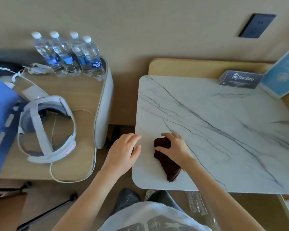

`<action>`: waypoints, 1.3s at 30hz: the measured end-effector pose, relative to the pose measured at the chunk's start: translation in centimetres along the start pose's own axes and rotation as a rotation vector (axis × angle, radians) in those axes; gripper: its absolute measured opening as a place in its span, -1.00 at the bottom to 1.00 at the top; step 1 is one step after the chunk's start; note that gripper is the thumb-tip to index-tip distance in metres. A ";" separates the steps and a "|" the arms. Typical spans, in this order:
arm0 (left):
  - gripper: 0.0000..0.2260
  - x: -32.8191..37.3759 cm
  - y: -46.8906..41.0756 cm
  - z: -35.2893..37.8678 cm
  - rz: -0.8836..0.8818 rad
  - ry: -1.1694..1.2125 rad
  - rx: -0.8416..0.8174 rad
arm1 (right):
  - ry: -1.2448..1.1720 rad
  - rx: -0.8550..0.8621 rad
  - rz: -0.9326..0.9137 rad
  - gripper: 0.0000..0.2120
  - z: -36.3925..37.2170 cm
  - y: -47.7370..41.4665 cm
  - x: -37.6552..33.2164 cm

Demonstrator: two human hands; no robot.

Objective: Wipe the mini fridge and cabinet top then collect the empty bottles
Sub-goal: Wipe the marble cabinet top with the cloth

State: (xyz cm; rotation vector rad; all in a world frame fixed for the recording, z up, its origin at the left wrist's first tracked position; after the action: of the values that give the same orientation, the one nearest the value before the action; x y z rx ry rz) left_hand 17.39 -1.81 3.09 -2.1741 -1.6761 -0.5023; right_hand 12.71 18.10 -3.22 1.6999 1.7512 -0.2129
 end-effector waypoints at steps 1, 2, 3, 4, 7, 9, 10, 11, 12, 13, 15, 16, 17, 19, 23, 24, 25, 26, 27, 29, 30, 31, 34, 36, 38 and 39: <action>-0.61 -0.3 -0.1 0.1 0.013 0.002 -0.015 | 0.012 0.049 0.043 -0.40 -0.3 0.6 0.7; -0.59 -0.6 -0.2 0.3 0.025 0.003 -0.031 | 0.013 0.089 0.085 -0.38 -0.6 1.2 1.3; -0.56 -0.9 -0.3 0.4 0.038 0.005 -0.045 | -0.002 0.119 0.122 -0.38 -0.8 1.7 1.9; -0.53 -1.1 -0.4 0.6 0.048 0.006 -0.056 | -0.034 0.145 0.144 -0.40 -0.9 2.2 2.4; -0.52 -1.6 -0.7 0.8 0.076 0.010 -0.068 | -0.107 0.253 0.124 -0.53 -1.0 3.2 2.2; -0.52 -1.7 -0.8 0.7 0.097 0.010 -0.070 | -0.065 0.369 0.063 -0.59 -1.0 4.0 1.0; -0.52 -1.7 -0.8 0.7 0.107 0.010 -0.071 | -0.052 0.417 0.035 -0.61 -0.8 4.3 0.4; -0.52 -1.7 -0.8 0.7 0.114 0.012 -0.071 | -0.056 0.446 0.017 -0.63 -0.5 4.6 0.1; -0.52 -1.8 -0.8 0.7 0.119 0.017 -0.071 | -0.070 0.460 0.008 -0.66 -0.2 4.8 0.0; -0.52 -1.8 -0.8 0.7 0.121 0.023 -0.071 | -0.084 0.467 0.002 -0.69 0.0 4.9 -0.1; -0.54 -1.9 -0.5 0.8 0.128 0.032 -0.075 | -0.067 0.493 -0.032 -0.75 -0.1 5.1 -0.3; -0.57 -2.0 -0.4 0.9 0.132 0.035 -0.078 | -0.040 0.507 -0.058 -0.77 -0.2 5.2 -0.5; -0.60 -2.0 -0.4 0.9 0.135 0.036 -0.079 | -0.008 0.511 -0.084 -0.80 -0.2 5.3 -0.8; -0.64 -2.2 -0.3 1.0 0.141 0.040 -0.075 | 0.052 0.497 -0.125 -0.84 -0.1 5.6 -1.3; -0.64 -2.5 -0.3 0.7 0.143 0.054 -0.052 | 0.139 0.477 -0.182 -0.85 -0.5 6.1 -2.3; -0.66 -2.6 -0.3 0.6 0.145 0.058 -0.044 | 0.131 0.472 -0.192 -0.85 -0.7 6.3 -2.6; -0.68 -2.6 -0.3 0.6 0.147 0.061 -0.039 | 0.118 0.471 -0.204 -0.85 -0.9 6.4 -2.8; -0.70 -2.7 -0.3 0.5 0.148 0.063 -0.035 | 0.100 0.470 -0.215 -0.84 -1.2 6.5 -3.0; -0.71 -2.8 -0.3 0.4 0.148 0.068 -0.031 | 0.064 0.464 -0.216 -0.84 -1.5 6.6 -3.2; -0.71 -3.0 -0.5 0.0 0.143 0.077 -0.018 | -0.065 0.431 -0.178 -0.84 -2.3 6.8 -3.6; -0.70 -3.1 -0.7 -0.3 0.140 0.078 -0.009 | -0.134 0.418 -0.159 -0.83 -2.8 6.9 -4.0; -0.70 -3.1 -0.8 -0.6 0.138 0.077 -0.002 | -0.198 0.411 -0.146 -0.81 -3.4 7.1 -4.4; -0.69 -3.0 -1.2 -1.4 0.132 0.078 0.021 | -0.383 0.385 -0.121 -0.77 -5.5 7.6 -5.5; -0.70 -2.9 -1.6 -1.8 0.125 0.082 0.036 | -0.477 0.364 -0.108 -0.74 -6.8 7.4 -5.2; -0.71 -2.8 -1.9 -2.2 0.121 0.085 0.050 | -0.531 0.355 -0.053 -0.74 -7.8 6.4 -3.6; -0.71 -2.7 -2.1 -2.3 0.122 0.081 0.057 | -0.514 0.358 -0.006 -0.75 -7.8 5.7 -2.3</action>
State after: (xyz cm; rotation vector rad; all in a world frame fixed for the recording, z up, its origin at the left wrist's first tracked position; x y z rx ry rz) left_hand 14.58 -4.69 3.90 -2.1687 -1.4873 -0.4955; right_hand 15.07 21.29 5.89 1.6821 1.3850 -0.9262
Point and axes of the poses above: each hand's wrist, its own y-axis away from the middle knuckle, its own z-axis out of the palm, x = y × z, the point moved 9 cm from there along -y, towards the middle knuckle, and after that the axes turned 1 degree about z, right-handed, at the moved point
